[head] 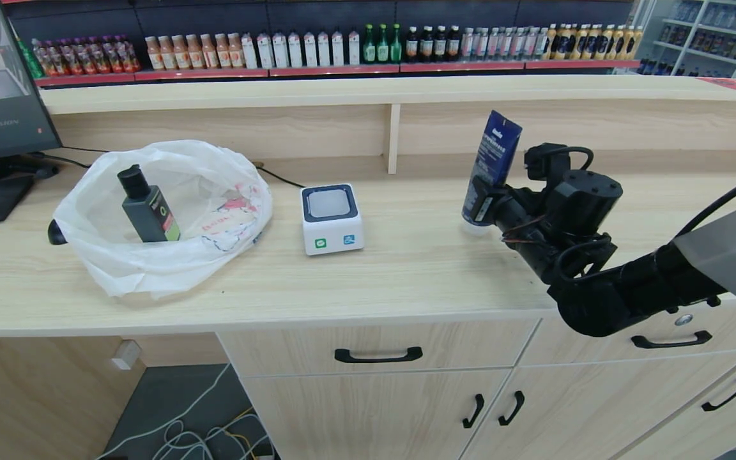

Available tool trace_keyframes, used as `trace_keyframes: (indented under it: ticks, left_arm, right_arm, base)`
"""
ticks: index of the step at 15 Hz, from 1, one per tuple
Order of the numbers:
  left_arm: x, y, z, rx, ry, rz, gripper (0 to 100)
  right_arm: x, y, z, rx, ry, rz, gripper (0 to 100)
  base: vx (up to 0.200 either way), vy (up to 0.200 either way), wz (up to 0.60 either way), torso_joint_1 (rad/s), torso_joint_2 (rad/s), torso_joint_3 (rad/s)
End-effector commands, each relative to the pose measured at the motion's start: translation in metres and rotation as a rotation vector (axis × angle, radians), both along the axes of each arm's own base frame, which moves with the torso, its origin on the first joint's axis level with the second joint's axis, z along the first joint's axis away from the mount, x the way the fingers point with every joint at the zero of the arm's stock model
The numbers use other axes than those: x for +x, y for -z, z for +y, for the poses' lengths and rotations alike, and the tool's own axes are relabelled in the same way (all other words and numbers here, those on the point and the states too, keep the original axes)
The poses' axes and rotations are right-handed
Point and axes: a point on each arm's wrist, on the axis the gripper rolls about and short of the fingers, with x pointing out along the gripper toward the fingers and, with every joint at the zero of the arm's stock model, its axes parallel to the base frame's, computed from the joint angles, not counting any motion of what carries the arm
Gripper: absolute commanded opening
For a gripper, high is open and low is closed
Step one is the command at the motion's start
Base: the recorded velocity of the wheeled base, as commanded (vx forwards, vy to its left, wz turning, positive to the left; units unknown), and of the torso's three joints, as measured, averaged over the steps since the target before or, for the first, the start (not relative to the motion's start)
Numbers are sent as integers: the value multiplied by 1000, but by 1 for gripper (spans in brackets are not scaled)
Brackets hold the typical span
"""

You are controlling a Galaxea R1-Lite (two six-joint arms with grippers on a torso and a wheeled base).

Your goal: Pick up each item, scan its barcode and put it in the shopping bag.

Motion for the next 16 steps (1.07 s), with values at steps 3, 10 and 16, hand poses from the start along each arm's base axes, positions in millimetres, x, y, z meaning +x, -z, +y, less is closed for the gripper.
trace_keyframes:
  ticks: [3, 10, 16]
  left_arm:
    - [0, 0, 0, 0, -1, 0, 100]
    - [0, 0, 0, 0, -1, 0, 100]
    - [0, 0, 0, 0, -1, 0, 100]
  right_arm:
    - [2, 3, 2, 0, -3, 9, 0]
    - [-1, -3, 2, 15, -8, -4, 100]
    - [0, -6, 1, 5, -10, -14, 100]
  base:
    - [0, 0, 0, 0, 0, 0]
    - [0, 0, 0, 0, 0, 0]
    - [0, 0, 0, 0, 0, 0]
